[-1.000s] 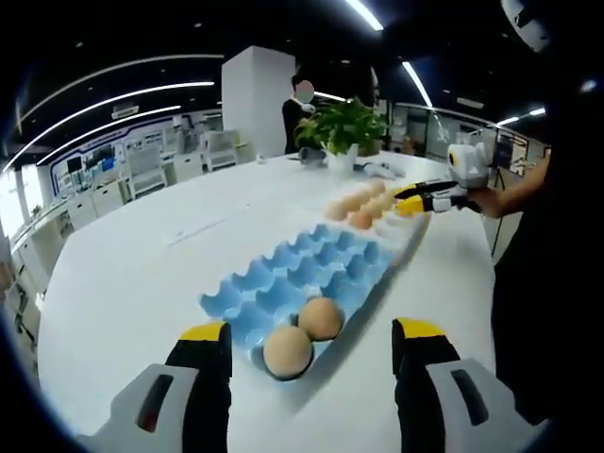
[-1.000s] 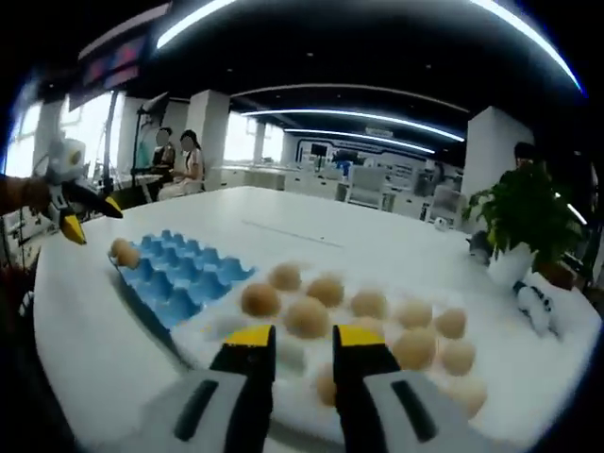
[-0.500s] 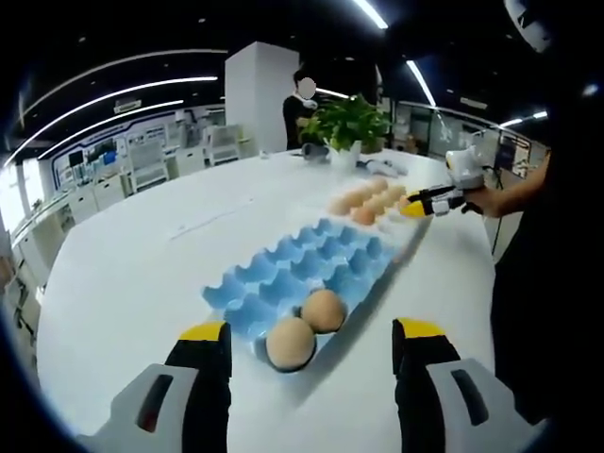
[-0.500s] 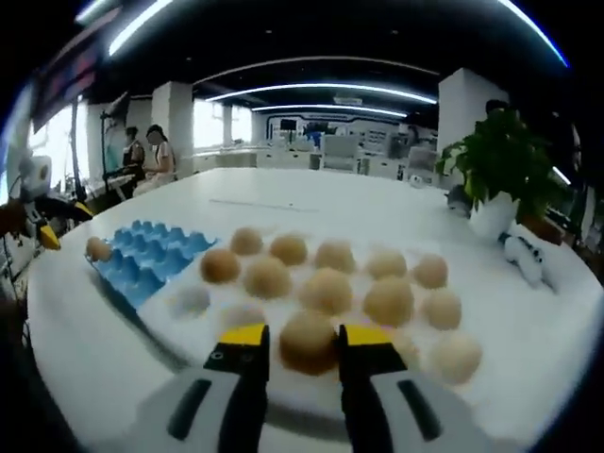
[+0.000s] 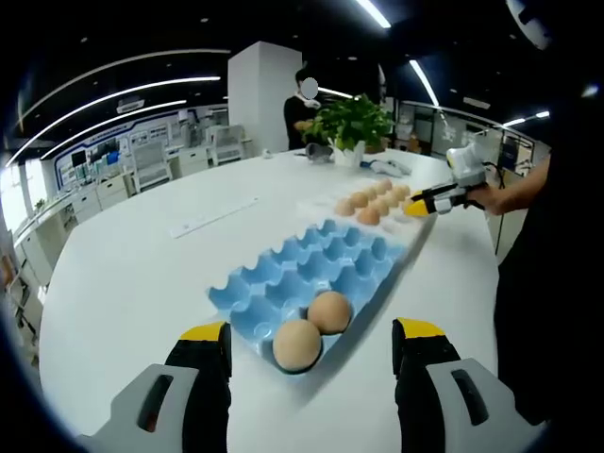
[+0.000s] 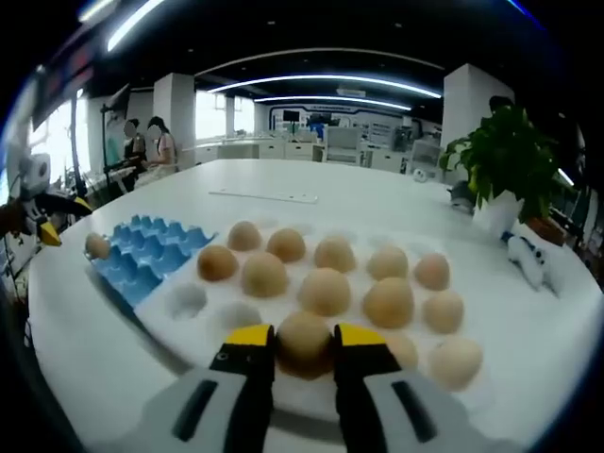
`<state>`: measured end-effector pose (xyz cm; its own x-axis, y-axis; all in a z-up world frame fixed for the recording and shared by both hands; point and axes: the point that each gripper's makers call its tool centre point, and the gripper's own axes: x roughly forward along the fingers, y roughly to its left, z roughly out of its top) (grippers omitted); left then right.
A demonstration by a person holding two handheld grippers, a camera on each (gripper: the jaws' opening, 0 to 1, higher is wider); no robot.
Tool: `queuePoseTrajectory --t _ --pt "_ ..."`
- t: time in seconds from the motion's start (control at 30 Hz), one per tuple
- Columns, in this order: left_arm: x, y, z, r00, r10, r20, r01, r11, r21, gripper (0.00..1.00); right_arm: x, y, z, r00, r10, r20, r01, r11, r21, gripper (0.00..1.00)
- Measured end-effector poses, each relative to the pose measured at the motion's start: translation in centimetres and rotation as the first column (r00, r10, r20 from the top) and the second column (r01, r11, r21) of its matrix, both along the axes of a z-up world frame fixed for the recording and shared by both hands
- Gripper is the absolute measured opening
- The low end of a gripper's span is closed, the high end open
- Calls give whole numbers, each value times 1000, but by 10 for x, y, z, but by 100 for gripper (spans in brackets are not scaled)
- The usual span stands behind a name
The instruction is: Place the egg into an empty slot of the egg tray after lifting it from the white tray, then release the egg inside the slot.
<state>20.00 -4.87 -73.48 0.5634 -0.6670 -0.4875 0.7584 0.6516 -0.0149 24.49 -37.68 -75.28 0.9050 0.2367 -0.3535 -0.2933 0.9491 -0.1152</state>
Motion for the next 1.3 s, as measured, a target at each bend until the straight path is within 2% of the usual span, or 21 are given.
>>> queuePoseTrajectory --t 0.03,0.1,0.13,0.27,0.33,0.4,0.43,0.6,0.67,0.8,0.9,1.07,1.13,1.27,1.3 --pt "0 2 0 1000 4 0 -4 1000 2 70 -1 -8 -10 998 -35 -45 36 999 29 23" --pt "0 5 -1 1000 10 -9 -10 1000 3 69 -1 -10 -20 995 -46 -92 51 998 48 23" --pt "0 6 -3 1000 14 -24 -14 1000 4 69 2 -5 -24 995 -31 -94 34 999 37 23" --pt "4 11 -3 999 33 -20 -33 999 14 69 3 -5 -26 990 -23 -137 25 1000 12 23" --pt "4 9 -2 999 29 -19 -29 1000 12 69 3 -6 -26 990 -28 -141 34 999 38 23" --pt "3 8 0 1000 27 -15 -27 1000 7 69 1 -6 -25 990 -18 -143 22 999 25 23" --pt "3 8 0 1000 27 -13 -27 1000 8 69 0 -6 -22 990 -9 -141 11 1000 15 23" --pt "4 9 0 1000 28 -8 -27 1000 9 69 1 -2 4 995 9 -98 -3 998 65 23" --pt "4 8 1 1000 29 -6 -29 1000 4 69 3 0 6 996 12 -93 -5 997 79 23" --pt "4 8 0 1000 28 -9 -28 1000 8 70 1 14 9 995 46 -87 -39 996 82 23" --pt "4 10 -3 999 43 -30 -42 999 3 71 3 34 12 993 92 -79 -84 992 96 23" --pt "4 11 -4 999 43 -32 -43 999 8 71 5 69 19 984 169 -60 -160 979 126 23" --pt "4 10 -5 999 41 -35 -41 999 10 71 3 89 20 975 215 -56 -205 968 142 23" --pt "4 10 -5 999 40 -35 -40 999 10 71 0 112 21 961 273 -53 -262 953 153 23" --pt "4 10 -5 999 41 -34 -41 999 9 71 -1 126 20 951 305 -53 -293 942 165 23"
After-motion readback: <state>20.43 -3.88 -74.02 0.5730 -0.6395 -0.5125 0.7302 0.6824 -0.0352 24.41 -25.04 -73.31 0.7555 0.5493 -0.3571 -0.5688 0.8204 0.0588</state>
